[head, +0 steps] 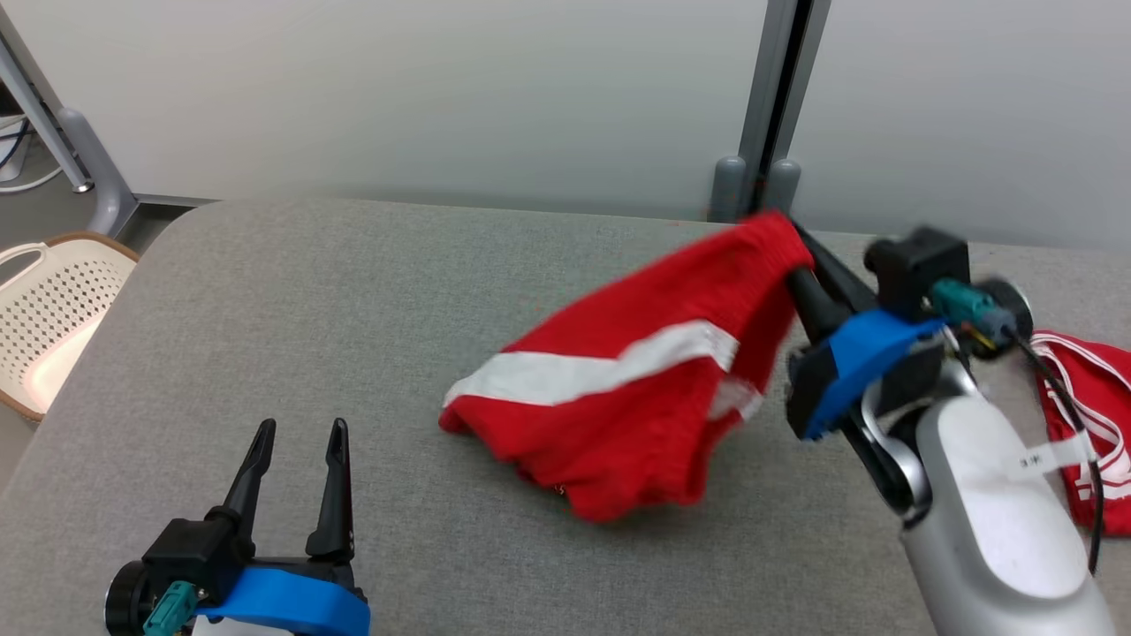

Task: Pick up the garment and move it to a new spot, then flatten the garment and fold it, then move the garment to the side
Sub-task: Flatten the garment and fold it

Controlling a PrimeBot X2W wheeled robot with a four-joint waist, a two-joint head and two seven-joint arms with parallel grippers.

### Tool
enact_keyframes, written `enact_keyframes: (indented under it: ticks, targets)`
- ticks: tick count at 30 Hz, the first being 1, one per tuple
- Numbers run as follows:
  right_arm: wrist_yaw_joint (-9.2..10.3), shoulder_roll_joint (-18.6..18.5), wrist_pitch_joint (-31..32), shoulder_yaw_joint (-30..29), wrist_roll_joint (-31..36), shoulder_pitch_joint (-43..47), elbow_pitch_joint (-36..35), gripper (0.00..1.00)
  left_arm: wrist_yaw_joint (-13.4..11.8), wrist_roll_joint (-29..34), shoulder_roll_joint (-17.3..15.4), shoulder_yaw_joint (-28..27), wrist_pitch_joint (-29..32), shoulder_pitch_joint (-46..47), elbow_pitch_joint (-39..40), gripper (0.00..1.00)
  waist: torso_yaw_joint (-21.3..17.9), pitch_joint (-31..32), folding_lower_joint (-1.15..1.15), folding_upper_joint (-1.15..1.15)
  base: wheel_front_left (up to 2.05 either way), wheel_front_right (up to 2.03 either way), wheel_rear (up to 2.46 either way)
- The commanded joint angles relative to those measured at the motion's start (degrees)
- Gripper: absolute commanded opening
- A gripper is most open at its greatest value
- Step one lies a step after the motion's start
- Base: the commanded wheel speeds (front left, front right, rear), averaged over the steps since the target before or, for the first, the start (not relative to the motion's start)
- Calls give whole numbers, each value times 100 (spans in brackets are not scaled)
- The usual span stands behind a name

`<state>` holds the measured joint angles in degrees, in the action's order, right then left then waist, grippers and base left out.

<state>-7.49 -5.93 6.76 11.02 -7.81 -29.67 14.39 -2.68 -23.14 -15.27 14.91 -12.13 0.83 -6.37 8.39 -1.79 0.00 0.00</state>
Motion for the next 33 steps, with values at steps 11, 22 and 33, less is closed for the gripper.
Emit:
enact_keyframes:
  ticks: [11,22,33]
  targets:
    - [-1,-53,24,-1147,480,1047,980,100,-32,-65,-73,-4,-24,-71,-23,100,-149,40,0,0,0,0,0]
    - [-1,214,82,-1763,441,2204,134,100,-94,-114,-110,-57,-74,-112,60,100,-321,-10,0,0,0,0,0]
    - [-1,306,1500,-1826,653,2844,-477,100,-135,-129,-112,-26,-104,15,104,100,-311,-81,0,0,0,0,0]
